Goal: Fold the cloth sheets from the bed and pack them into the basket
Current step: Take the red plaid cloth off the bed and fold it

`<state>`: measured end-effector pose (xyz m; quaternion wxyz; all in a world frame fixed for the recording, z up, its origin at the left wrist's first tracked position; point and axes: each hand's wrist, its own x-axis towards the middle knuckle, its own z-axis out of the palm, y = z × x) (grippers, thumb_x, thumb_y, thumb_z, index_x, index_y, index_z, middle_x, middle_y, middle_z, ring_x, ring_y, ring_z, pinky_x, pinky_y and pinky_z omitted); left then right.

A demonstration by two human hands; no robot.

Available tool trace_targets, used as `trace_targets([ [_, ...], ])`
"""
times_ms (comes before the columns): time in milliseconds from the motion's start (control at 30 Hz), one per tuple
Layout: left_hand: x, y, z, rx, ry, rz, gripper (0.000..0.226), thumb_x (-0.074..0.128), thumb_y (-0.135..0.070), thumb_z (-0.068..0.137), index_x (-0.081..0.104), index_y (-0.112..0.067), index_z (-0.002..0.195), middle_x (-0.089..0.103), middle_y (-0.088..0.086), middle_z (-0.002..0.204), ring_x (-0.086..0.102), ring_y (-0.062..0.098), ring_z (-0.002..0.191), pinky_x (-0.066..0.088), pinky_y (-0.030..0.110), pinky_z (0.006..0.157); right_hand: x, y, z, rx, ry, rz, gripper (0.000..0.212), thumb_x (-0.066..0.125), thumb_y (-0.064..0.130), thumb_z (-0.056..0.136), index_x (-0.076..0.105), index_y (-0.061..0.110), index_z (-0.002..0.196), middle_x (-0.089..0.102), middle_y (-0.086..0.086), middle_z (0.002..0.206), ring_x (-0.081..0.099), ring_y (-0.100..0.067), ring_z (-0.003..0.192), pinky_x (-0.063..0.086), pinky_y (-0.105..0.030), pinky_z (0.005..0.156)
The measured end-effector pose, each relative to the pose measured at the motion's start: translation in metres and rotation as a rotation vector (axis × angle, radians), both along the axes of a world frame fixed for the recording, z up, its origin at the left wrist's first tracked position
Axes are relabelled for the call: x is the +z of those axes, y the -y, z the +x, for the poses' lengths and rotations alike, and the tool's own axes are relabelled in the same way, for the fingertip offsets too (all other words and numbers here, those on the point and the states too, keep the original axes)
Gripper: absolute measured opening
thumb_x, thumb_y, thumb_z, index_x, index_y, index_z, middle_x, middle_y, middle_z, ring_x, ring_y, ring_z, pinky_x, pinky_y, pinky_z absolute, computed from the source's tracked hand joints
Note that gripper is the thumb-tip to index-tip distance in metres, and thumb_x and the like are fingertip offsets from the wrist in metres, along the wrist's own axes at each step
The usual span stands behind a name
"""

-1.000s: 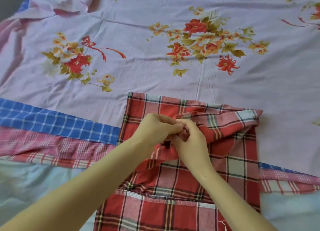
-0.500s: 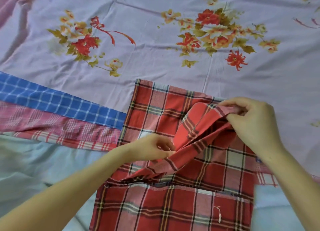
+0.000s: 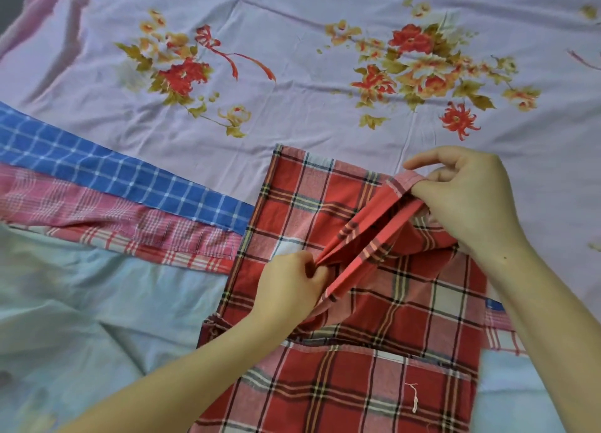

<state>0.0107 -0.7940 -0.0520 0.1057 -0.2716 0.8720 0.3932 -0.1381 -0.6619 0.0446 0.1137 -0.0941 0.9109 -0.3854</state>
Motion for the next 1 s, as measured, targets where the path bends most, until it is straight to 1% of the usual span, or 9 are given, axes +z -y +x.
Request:
trace_targets([
  [167,-0.015,0.021,0.004,0.028,0.143,-0.032,0.015,0.057,-0.021,0.085,0.055,-0.008,0.076,0.048,-0.001,0.059,0.047,0.018,0.056,0.030,0.029,0.048,-0.009,-0.003,0.000,-0.013,-0.044,0.182,0.032,0.056,-0.004,0.070,0.069,0.023,0.083,0.062,-0.007,0.059,0.059,-0.024,0.061,0.047,-0.027,0.065],
  [300,-0.029,0.040,0.020,-0.064,0.383,-0.036,0.018,0.052,-0.017,0.086,0.058,-0.011,0.070,0.049,-0.002,0.060,0.054,0.022,0.062,0.035,0.028,0.052,-0.025,-0.001,-0.007,-0.079,-0.087,0.263,0.037,0.050,-0.007,0.072,0.070,0.016,0.091,0.054,-0.002,0.062,0.053,-0.023,0.071,0.042,-0.029,0.069],
  [400,-0.035,0.057,0.030,-0.101,0.519,0.001,0.021,0.050,-0.015,0.086,0.068,-0.004,0.087,0.056,0.004,0.064,0.063,0.030,0.074,0.043,0.028,0.058,-0.037,0.006,-0.015,-0.107,-0.098,0.278,0.038,0.046,-0.008,0.075,0.069,0.012,0.097,0.054,-0.006,0.068,0.051,-0.023,0.074,0.040,-0.027,0.069],
  [533,-0.034,0.082,0.040,-0.141,0.665,0.047,0.024,0.046,-0.005,0.084,0.066,0.000,0.095,0.057,0.009,0.064,0.057,0.025,0.055,0.043,0.021,0.045,-0.054,0.033,-0.023,-0.069,-0.024,0.269,0.039,0.046,-0.006,0.074,0.067,0.012,0.103,0.058,-0.009,0.065,0.059,-0.031,0.072,0.047,-0.029,0.067],
  [633,-0.028,0.105,0.040,-0.147,0.686,0.064,0.020,0.044,0.001,0.078,0.064,0.001,0.083,0.065,0.015,0.064,0.058,0.024,0.050,0.037,0.018,0.036,-0.066,0.060,-0.033,-0.059,0.018,0.227,0.037,0.048,-0.002,0.075,0.064,0.011,0.106,0.068,-0.018,0.083,0.066,-0.035,0.082,0.055,-0.040,0.078],
  [767,-0.024,0.132,0.032,-0.277,0.655,-0.105,0.012,0.059,-0.012,0.080,0.062,-0.009,0.068,0.064,-0.001,0.055,0.063,0.009,0.051,0.051,0.022,0.053,-0.078,0.098,-0.045,-0.226,0.230,0.026,0.032,0.045,-0.004,0.080,0.060,0.008,0.105,0.062,-0.011,0.072,0.067,-0.026,0.056,0.057,-0.035,0.055],
  [867,-0.035,0.138,0.030,-0.276,0.608,-0.158,0.026,0.063,-0.021,0.082,0.053,-0.014,0.059,0.056,-0.003,0.057,0.059,0.018,0.062,0.040,0.023,0.054,-0.089,0.132,-0.047,-0.371,0.393,-0.221,0.019,0.051,-0.002,0.077,0.058,0.011,0.089,0.065,-0.014,0.081,0.063,-0.022,0.054,0.050,-0.028,0.046],
  [933,-0.042,0.135,0.025,-0.091,0.559,0.075,0.019,0.063,-0.017,0.084,0.059,-0.012,0.066,0.059,0.000,0.063,0.057,0.018,0.064,0.046,0.025,0.060,-0.092,0.150,-0.046,-0.346,0.519,-0.432,0.022,0.054,-0.005,0.073,0.054,0.011,0.088,0.062,-0.015,0.082,0.061,-0.024,0.065,0.056,-0.035,0.058],
  [1000,-0.047,0.132,0.008,0.161,0.446,0.359,0.003,0.062,-0.015,0.085,0.065,-0.012,0.086,0.062,0.005,0.077,0.059,0.019,0.075,0.051,0.030,0.073,-0.095,0.157,-0.043,-0.221,0.636,-0.536,0.034,0.052,-0.011,0.079,0.051,0.011,0.105,0.056,-0.012,0.083,0.058,-0.023,0.071,0.056,-0.036,0.070],
])
